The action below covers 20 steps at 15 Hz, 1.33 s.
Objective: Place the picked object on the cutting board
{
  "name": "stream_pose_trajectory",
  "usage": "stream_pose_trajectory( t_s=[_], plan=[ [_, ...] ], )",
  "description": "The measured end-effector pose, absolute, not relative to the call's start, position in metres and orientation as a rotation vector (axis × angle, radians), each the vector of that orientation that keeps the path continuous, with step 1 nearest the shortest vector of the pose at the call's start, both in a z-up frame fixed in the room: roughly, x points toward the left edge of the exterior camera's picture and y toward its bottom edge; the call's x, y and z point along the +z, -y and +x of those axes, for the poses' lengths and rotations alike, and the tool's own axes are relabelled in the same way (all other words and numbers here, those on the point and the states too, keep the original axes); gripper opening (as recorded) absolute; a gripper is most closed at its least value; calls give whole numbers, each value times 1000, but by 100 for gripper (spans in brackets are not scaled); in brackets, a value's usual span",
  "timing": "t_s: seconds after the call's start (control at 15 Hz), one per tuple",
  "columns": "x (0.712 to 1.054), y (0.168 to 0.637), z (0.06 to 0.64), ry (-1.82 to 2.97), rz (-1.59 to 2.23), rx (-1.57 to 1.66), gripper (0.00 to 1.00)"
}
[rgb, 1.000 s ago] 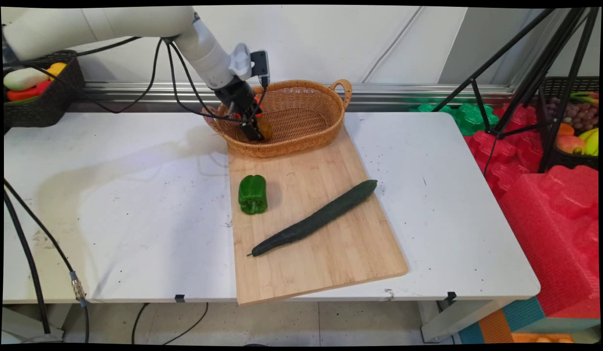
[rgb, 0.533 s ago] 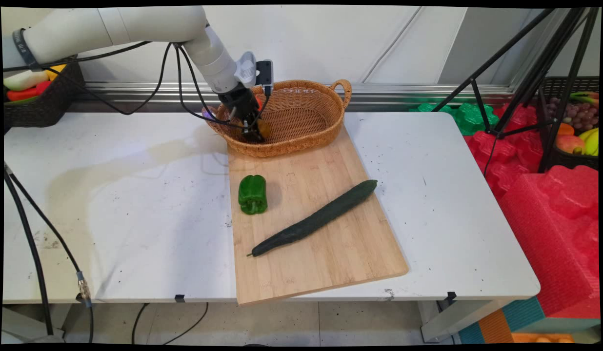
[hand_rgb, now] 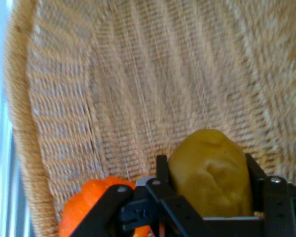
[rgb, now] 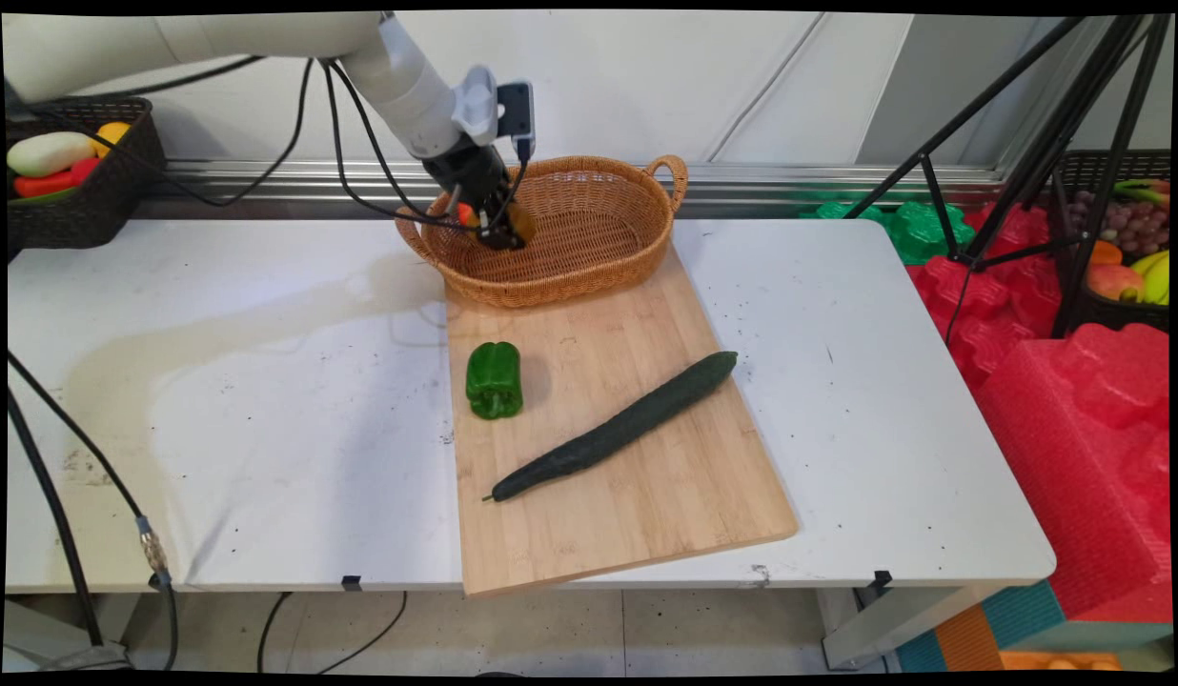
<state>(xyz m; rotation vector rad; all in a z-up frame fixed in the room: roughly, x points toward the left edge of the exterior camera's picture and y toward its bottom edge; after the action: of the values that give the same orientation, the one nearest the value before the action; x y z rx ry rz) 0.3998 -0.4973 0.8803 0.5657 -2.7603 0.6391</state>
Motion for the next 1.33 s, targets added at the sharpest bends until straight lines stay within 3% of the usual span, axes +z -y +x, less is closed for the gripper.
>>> stream_pose_trajectory(
  t_s=[0.33,0.67,1.0,1.33],
  plan=[
    [926,453,366,2622,621,678,0],
    [941,408,326,2560,611,614,0],
    [933,387,297,2544,610,554,0],
    [899,396,277,2567,619,496,0]
  ],
)
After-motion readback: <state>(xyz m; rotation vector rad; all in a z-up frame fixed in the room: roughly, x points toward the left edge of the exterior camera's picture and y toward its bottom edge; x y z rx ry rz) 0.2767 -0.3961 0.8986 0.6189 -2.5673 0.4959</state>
